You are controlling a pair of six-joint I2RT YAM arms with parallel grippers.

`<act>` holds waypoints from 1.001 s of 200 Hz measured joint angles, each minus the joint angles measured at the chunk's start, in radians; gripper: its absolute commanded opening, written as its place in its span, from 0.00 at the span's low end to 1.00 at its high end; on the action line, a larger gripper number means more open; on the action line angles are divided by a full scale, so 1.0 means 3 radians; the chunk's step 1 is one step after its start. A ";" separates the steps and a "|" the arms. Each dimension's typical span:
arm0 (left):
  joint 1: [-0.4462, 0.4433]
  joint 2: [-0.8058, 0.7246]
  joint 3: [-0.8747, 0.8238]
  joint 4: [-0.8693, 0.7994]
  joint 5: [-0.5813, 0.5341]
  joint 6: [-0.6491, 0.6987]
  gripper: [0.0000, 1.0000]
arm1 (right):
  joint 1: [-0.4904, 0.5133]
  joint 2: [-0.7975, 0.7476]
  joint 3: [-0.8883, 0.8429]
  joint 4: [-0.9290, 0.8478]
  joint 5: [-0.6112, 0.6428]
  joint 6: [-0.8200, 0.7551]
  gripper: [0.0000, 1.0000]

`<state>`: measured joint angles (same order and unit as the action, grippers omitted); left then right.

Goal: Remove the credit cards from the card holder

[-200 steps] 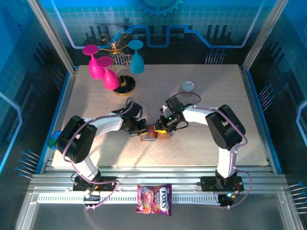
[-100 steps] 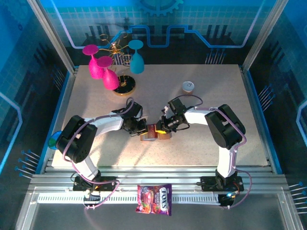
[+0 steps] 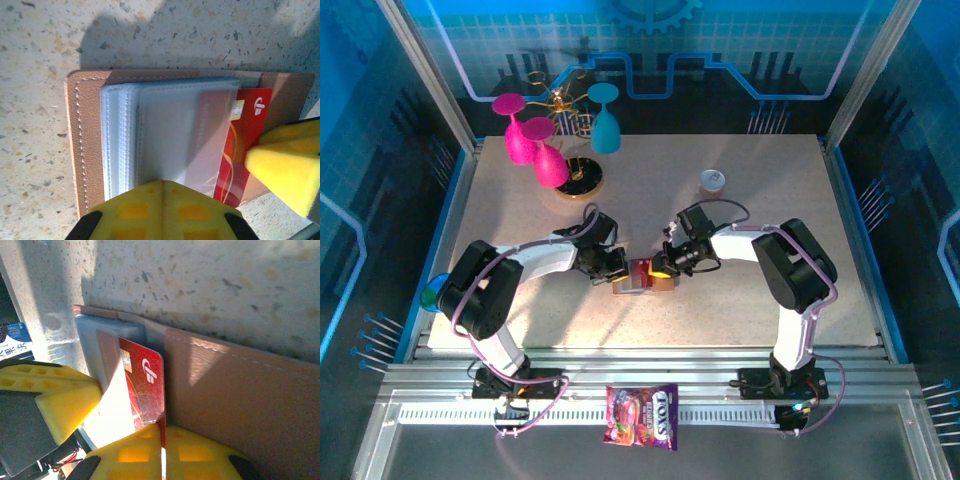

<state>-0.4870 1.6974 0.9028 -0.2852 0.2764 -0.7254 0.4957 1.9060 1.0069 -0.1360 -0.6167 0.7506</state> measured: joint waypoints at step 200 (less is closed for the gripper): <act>0.0000 -0.0001 0.0019 -0.0046 -0.0003 0.0001 0.00 | -0.0043 -0.0271 0.0085 -0.0690 0.0429 -0.0409 0.12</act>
<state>-0.4870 1.6970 0.9085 -0.2989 0.2756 -0.7250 0.4828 1.8248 1.0325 -0.3431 -0.4881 0.6277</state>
